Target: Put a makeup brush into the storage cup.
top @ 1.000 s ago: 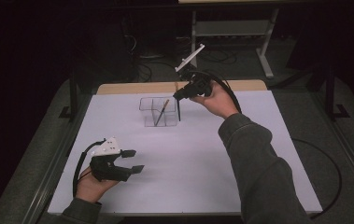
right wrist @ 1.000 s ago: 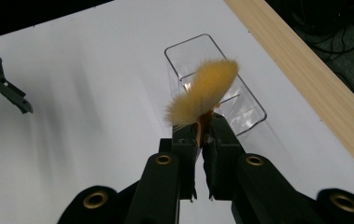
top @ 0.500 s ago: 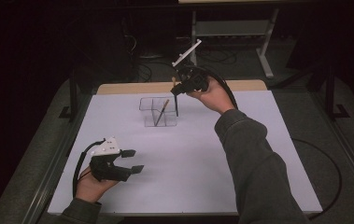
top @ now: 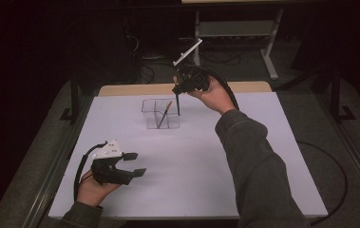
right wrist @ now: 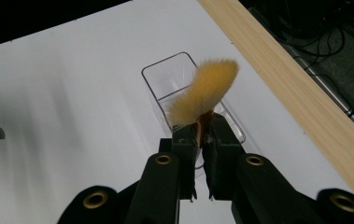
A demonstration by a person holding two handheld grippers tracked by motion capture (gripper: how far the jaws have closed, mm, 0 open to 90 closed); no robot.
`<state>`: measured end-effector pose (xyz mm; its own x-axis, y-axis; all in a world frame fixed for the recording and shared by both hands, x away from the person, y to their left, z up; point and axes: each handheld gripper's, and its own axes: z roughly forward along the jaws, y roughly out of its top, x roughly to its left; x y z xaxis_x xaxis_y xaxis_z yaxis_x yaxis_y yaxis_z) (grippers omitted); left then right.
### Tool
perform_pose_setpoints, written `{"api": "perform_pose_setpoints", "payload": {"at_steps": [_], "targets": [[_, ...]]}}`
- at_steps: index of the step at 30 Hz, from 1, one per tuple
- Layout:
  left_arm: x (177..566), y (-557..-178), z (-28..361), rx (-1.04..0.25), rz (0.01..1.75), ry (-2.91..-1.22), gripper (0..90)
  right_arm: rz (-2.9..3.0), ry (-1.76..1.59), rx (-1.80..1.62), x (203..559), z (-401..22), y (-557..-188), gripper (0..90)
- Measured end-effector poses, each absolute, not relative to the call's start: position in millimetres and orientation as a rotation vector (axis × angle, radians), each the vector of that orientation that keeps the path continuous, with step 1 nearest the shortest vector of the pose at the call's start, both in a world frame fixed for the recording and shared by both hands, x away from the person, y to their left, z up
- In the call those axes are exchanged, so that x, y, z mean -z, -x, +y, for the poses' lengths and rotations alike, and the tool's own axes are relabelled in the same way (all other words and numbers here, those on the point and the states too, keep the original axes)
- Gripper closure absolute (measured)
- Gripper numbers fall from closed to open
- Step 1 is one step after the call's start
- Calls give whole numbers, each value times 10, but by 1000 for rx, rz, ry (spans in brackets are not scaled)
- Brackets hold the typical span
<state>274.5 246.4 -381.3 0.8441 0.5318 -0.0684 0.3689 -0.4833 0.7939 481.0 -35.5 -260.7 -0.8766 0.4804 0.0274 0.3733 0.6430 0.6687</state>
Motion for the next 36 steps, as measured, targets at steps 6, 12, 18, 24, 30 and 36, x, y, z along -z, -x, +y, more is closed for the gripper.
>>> {"api": "perform_pose_setpoints", "payload": {"at_steps": [6,12,18,24,30,36], "targets": [[3815,-2749,2474,-228,657,-2122,338,2701,-727,-1055,2565,-325,-4839,831],[3812,-2745,2485,-227,659,-2122,338,2688,-721,-1045,2587,-287,-4900,831],[3822,-2747,2491,-224,663,-2124,336,2693,-744,-1032,2622,-255,-4942,831],[3822,-2746,2483,-225,656,-2129,335,2690,-746,-1018,2664,-230,-4981,830],[3819,-2744,2489,-225,660,-2128,334,2691,-756,-997,2717,-212,-5014,830],[3820,-2744,2503,-226,666,-2122,332,2692,-762,-984,2749,-184,-5025,829]]}}
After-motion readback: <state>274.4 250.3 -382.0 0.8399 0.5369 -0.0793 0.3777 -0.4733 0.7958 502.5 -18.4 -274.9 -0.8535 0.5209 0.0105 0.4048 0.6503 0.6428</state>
